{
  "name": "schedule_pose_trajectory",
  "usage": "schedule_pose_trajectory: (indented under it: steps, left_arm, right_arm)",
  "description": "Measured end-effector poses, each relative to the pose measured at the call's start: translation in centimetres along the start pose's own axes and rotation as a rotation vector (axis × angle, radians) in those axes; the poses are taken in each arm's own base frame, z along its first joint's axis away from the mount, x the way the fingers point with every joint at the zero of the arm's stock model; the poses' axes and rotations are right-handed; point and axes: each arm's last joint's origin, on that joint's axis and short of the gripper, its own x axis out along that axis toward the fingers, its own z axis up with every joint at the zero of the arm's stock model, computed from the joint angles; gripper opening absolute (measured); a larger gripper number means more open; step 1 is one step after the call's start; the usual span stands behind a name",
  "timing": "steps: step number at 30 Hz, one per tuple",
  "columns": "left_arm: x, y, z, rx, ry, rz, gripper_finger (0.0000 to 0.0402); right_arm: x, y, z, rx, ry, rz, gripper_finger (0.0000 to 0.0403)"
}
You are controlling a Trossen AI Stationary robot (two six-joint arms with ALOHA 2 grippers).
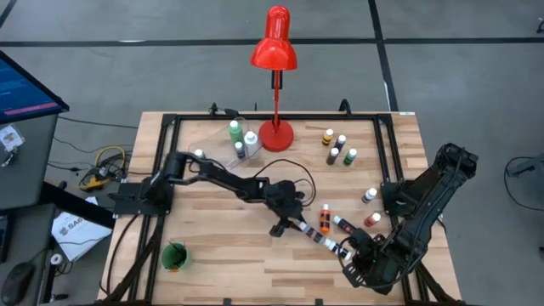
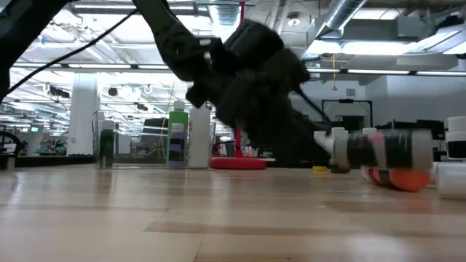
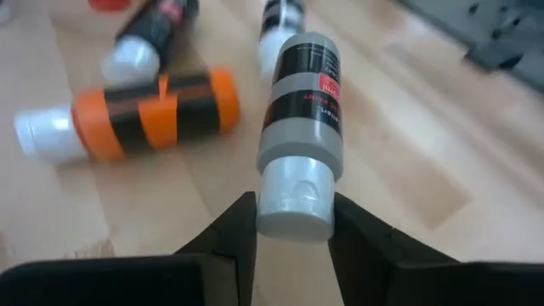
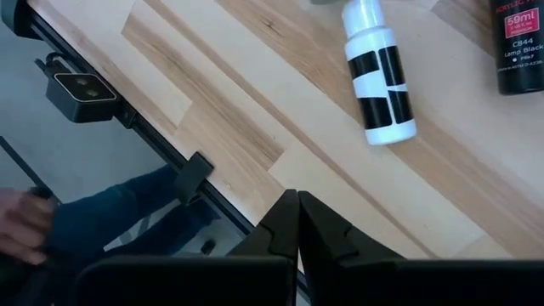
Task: Pick & Place Paint Supplies
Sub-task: Put the gray paint bottle into the transparent bin
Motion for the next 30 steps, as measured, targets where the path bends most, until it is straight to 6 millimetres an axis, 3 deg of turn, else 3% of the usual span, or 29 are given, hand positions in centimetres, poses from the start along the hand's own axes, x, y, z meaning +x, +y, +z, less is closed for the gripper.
schedule_pose_trajectory:
  steps: [3, 6, 11, 15, 18, 23, 30]
  left_arm:
    - [-1.5, -0.7, 2.1, -0.074, -0.024, -0.002, 0.0104]
    - [-4.2, -1.7, 4.8, -0.177, -0.018, 0.007, 0.0104]
    - [-11.5, -4.3, 9.3, -0.286, 0.022, 0.087, 0.0103]
    - [-18.4, -6.2, 11.2, -0.367, 0.058, 0.271, 0.0103]
    - [-23.4, -7.5, 11.6, -0.457, 0.068, 0.423, 0.0103]
    - [-30.2, -9.4, 10.1, -0.622, 0.136, 0.6, 0.0103]
    - [-35.7, -11.1, 6.6, -0.903, 0.35, 0.741, 0.0103]
  right_arm:
    - [0.0, 0.0, 0.0, -0.001, 0.0, 0.0, 0.0]
    - [0.0, 0.0, 0.0, -0.008, 0.0, 0.001, 0.0]
    - [0.0, 0.0, 0.0, -0.026, 0.0, 0.002, 0.0]
    - [0.0, 0.0, 0.0, -0.025, -0.003, 0.005, 0.0]
    - [0.0, 0.1, 0.0, -0.027, -0.015, 0.011, 0.0]
    - [0.0, 0.1, 0.1, -0.034, -0.018, 0.013, 0.0]
    - [0.0, 0.2, 0.1, -0.032, -0.02, 0.019, 0.0]
